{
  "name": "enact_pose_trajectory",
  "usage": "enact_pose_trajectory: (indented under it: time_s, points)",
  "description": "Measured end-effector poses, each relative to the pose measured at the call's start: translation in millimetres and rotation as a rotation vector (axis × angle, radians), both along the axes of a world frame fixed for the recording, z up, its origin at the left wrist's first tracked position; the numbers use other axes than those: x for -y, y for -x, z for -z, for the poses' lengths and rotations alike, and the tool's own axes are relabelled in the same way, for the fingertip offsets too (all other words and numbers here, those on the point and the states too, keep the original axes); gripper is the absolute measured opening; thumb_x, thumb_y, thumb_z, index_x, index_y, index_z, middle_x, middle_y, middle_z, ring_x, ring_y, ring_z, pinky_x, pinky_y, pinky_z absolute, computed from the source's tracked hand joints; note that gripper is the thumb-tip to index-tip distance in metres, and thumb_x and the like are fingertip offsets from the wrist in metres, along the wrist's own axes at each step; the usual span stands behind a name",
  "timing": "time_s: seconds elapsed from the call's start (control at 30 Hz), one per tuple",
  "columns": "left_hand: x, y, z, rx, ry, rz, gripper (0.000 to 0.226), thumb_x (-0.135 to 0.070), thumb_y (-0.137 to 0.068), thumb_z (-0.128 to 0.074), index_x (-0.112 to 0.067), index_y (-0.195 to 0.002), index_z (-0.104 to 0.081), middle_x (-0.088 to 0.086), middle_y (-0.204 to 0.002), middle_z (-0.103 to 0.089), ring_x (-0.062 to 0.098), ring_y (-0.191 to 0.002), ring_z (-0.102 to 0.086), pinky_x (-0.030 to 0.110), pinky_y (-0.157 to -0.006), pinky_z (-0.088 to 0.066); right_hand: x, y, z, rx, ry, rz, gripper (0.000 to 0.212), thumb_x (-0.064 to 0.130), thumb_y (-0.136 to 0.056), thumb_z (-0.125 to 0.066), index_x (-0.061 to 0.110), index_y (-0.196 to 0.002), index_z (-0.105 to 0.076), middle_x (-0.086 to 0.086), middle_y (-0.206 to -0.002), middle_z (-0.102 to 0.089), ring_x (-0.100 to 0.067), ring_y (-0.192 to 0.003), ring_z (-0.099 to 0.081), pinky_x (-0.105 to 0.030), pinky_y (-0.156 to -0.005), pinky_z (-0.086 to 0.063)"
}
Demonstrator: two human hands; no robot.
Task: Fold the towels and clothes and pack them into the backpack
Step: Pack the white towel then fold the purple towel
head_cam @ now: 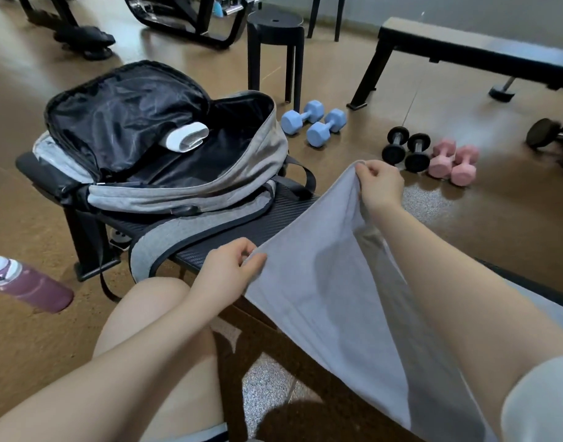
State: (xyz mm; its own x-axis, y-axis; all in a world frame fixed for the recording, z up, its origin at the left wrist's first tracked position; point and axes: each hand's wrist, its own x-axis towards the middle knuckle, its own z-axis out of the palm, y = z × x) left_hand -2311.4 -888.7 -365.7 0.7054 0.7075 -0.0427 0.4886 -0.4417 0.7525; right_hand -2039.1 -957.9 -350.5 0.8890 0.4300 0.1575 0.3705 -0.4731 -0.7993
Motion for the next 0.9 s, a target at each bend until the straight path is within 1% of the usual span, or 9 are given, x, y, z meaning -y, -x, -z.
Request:
enact_pose_trajectory:
  time_s: [0.13, 0.23, 0.33, 0.4, 0.5, 0.6, 0.7, 0.8, 0.9]
  points:
    - [-8.7, -1.8, -6.1, 0.126, 0.002, -0.031, 0.021, -0.03, -0.088, -0.059, -0.015, -0.074, -0.056, -0.001, -0.049, -0.052, 0.005, -0.042, -0.043, 0.017, -0.049, -0.033, -4.2, -9.8, -8.8, -0.027, 0.011, 0.039, 0.03, 0.027, -0.089, -0.053, 0.009, -0.065, -0.059, -0.004, -0.064, -0.046, -0.015, -0.065, -0.039, -0.031, -0.059, -0.026]
    - [-19.7, -5.1, -10.4, 0.163, 0.011, -0.046, 0.019, -0.025, -0.086, -0.061, -0.014, -0.072, -0.056, -0.002, -0.047, -0.051, 0.005, -0.042, -0.041, 0.016, -0.049, -0.033, -15.2, -12.5, -13.9, -0.07, 0.028, -0.032, 0.034, 0.027, -0.091, -0.051, 0.008, -0.065, -0.062, -0.001, -0.058, -0.054, -0.014, -0.061, -0.044, -0.03, -0.061, -0.031]
    - [-37.1, -9.3, -13.8, 0.196, 0.021, -0.058, 0.018, -0.024, -0.086, -0.061, -0.015, -0.07, -0.056, 0.01, -0.053, -0.056, 0.004, -0.044, -0.041, 0.017, -0.05, -0.033, -34.2, -11.6, -15.0, -0.117, 0.051, -0.1, 0.032, 0.023, -0.093, -0.049, 0.012, -0.065, -0.06, -0.001, -0.065, -0.063, -0.013, -0.062, -0.044, -0.029, -0.064, -0.033]
    - [-50.7, -11.2, -17.7, 0.264, 0.044, -0.07, 0.019, -0.022, -0.086, -0.061, -0.016, -0.069, -0.056, 0.01, -0.052, -0.054, 0.004, -0.043, -0.039, 0.017, -0.049, -0.033, -50.6, -9.6, -15.2, -0.113, 0.058, -0.104, 0.028, 0.019, -0.092, -0.048, 0.013, -0.067, -0.06, -0.003, -0.07, -0.06, -0.014, -0.065, -0.043, -0.029, -0.066, -0.034]
    - [-72.9, -12.5, -26.0, 0.345, 0.011, -0.119, 0.019, -0.018, -0.086, -0.062, -0.017, -0.067, -0.058, -0.003, -0.048, -0.047, 0.003, -0.044, -0.039, 0.011, -0.048, -0.031, -77.0, -7.5, -17.5, -0.346, -0.094, -0.156, 0.028, 0.015, -0.096, -0.044, 0.016, -0.075, -0.062, -0.001, -0.075, -0.059, -0.014, -0.073, -0.05, -0.026, -0.067, -0.043]
    - [-97.4, -10.6, -34.2, 0.444, 0.064, -0.154, 0.02, -0.018, -0.086, -0.063, -0.023, -0.067, -0.061, -0.001, -0.053, -0.044, 0.003, -0.052, -0.04, 0.016, -0.056, -0.035, -98.2, -0.9, -28.2, -0.511, -0.276, -0.241, 0.025, 0.015, -0.097, -0.043, 0.017, -0.082, -0.063, 0.0, -0.08, -0.063, -0.011, -0.075, -0.057, -0.02, -0.069, -0.048]
    - [-104.1, -8.7, -43.9, 0.518, 0.24, 0.017, 0.016, -0.023, -0.086, -0.061, -0.024, -0.07, -0.062, 0.005, -0.068, -0.049, 0.011, -0.065, -0.044, 0.025, -0.063, -0.037, -99.4, 5.2, -45.0, -0.562, -0.361, -0.283, 0.023, 0.012, -0.097, -0.043, 0.015, -0.083, -0.061, -0.002, -0.076, -0.062, -0.01, -0.068, -0.059, -0.019, -0.064, -0.048]
    - [-86.2, -15.5, -49.4, 0.489, 0.266, 0.229, 0.011, -0.023, -0.086, -0.057, -0.022, -0.075, -0.06, -0.006, -0.073, -0.054, 0.005, -0.068, -0.047, 0.017, -0.064, -0.039, -70.1, -1.0, -46.4, -0.527, -0.307, -0.225, 0.022, 0.011, -0.093, -0.044, 0.014, -0.078, -0.059, -0.004, -0.068, -0.059, -0.014, -0.06, -0.058, -0.022, -0.058, -0.045]
    - [-52.1, -31.3, -51.0, 0.472, 0.309, 0.408, 0.013, -0.022, -0.086, -0.053, -0.013, -0.078, -0.057, 0.004, -0.076, -0.053, 0.009, -0.072, -0.048, 0.019, -0.069, -0.039, -14.0, -8.8, -44.1, -0.601, -0.301, -0.05, 0.039, 0.036, -0.095, -0.043, 0.015, -0.064, -0.054, 0.002, -0.054, -0.058, -0.012, -0.052, -0.059, -0.019, -0.051, -0.043]
